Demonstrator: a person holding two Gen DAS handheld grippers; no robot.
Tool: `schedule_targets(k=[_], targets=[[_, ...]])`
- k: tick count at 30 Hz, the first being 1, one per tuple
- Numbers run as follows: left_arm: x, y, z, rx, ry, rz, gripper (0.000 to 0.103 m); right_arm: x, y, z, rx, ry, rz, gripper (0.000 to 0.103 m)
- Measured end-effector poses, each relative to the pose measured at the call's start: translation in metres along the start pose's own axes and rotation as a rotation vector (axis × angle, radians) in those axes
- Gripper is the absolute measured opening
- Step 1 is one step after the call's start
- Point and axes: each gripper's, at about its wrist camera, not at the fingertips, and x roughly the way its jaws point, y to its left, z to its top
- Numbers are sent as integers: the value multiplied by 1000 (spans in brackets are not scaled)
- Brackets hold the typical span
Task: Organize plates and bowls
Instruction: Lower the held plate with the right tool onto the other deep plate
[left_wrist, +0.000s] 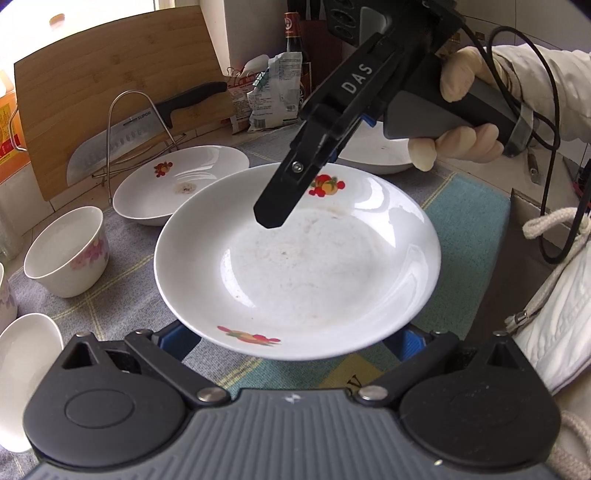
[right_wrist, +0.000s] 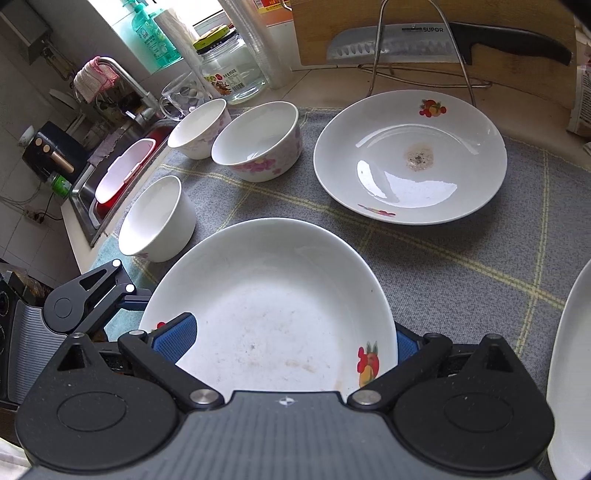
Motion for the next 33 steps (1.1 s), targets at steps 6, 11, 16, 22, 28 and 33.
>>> schedule_targets(k=[6,11,16,22,28,33], targets=[[15,-6,18,29,-4,-23,102,-20,-19,-5,27,-30,-23,103],[29,-9,35,41,-11,-48,102,-36,-33,-7,43,-58,-46,103],[43,-16,49,67,-14,-67,102,-49,-51,-10,64,-79,-66,103],[59,-24,64,91,-11,-90,102,-63,-70,-17,90,-94,-84,103],[71,-32,77,110,-14,-110,102,-76,-89,-24,113,-109,-97,103],[82,-39,87,124,-11,-125,102,-86,-103,-28,131,-124,-106,103]])
